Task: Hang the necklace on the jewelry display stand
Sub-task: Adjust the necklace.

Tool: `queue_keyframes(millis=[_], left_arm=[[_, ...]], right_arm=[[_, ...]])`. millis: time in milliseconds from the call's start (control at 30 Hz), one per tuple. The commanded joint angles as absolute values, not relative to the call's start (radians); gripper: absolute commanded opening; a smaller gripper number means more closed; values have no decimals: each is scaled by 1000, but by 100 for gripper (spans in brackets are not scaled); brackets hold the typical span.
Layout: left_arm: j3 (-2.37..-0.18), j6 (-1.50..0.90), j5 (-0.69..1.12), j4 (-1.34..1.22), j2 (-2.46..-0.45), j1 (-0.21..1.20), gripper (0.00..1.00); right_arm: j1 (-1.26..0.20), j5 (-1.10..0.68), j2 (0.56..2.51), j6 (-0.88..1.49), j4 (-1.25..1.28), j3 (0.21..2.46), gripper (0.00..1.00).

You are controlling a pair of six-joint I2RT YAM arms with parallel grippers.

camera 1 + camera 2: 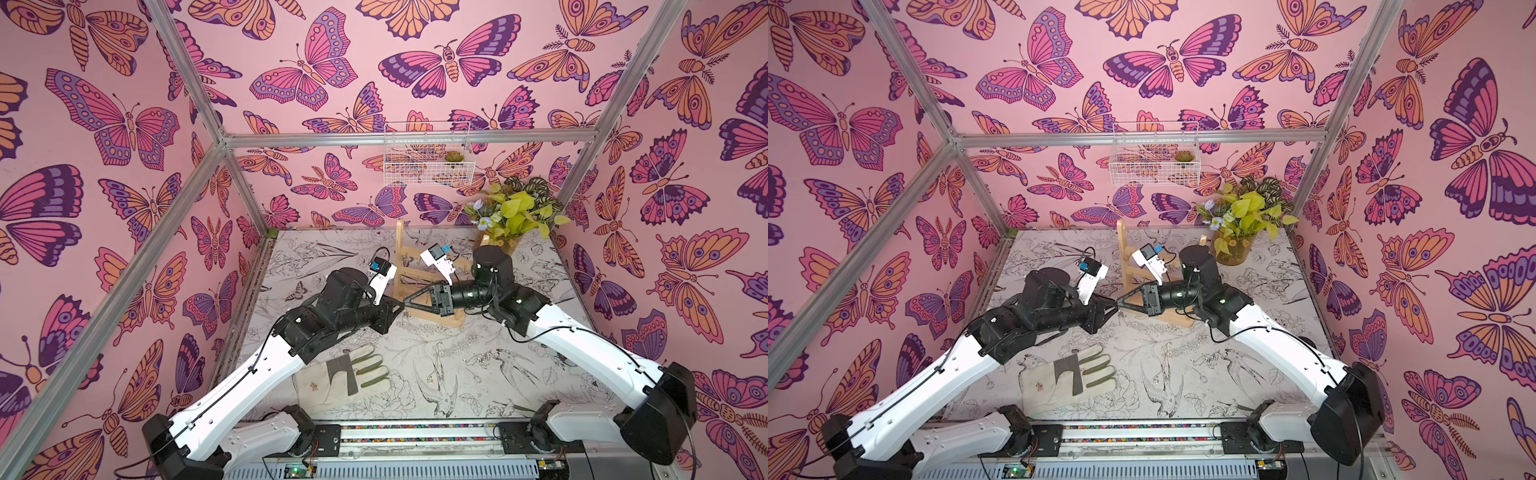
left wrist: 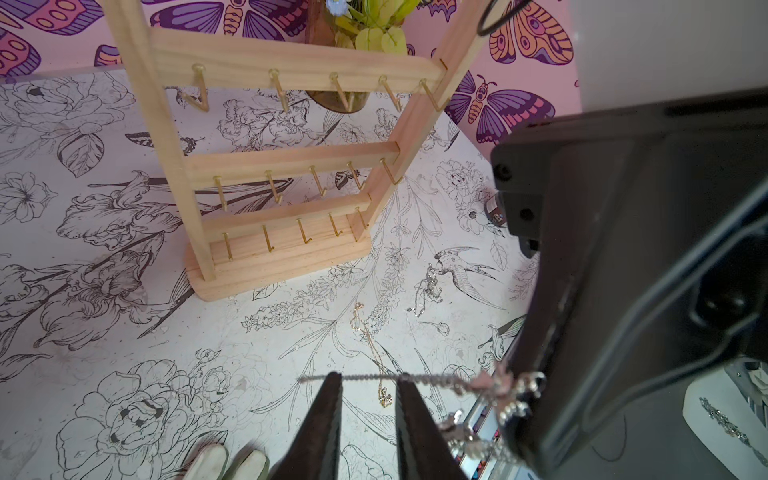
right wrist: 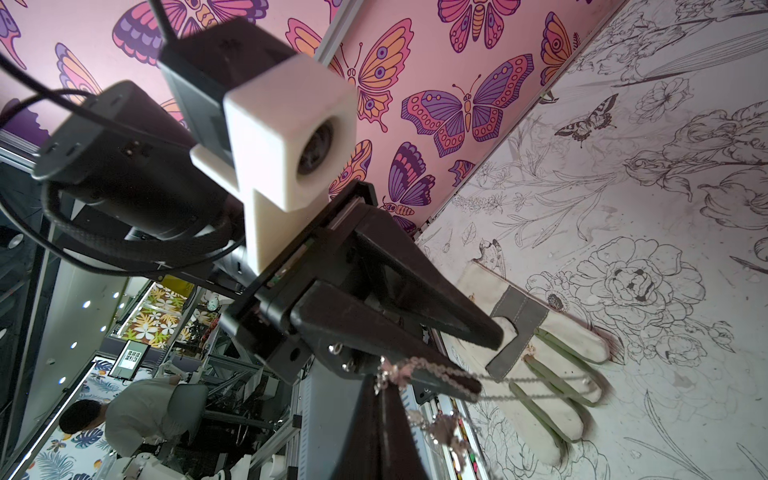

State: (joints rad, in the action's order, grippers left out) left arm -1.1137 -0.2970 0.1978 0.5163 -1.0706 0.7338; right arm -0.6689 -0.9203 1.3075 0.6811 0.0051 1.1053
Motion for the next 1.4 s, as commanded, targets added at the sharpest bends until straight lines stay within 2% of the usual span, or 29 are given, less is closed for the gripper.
queue_keyframes(millis=[0, 200, 667, 1033, 1367], left_arm=[[-1092, -306, 195, 487, -1058, 741, 26], [-1088, -299, 160, 486, -1052, 747, 21], [-1076, -303, 165, 477, -1035, 752, 26], [-1081, -292, 140, 477, -1044, 752, 19], [-1085, -282, 172, 487, -1037, 752, 18]], right_arm=[[-671, -940, 1310, 694, 37, 1118, 0], [-673, -948, 1313, 703, 46, 1119, 0], [-683, -951, 1334, 712, 64, 1127, 0], [-690, -962, 1332, 710, 57, 1135, 0], [-688, -903, 1327, 672, -2, 1156, 0]])
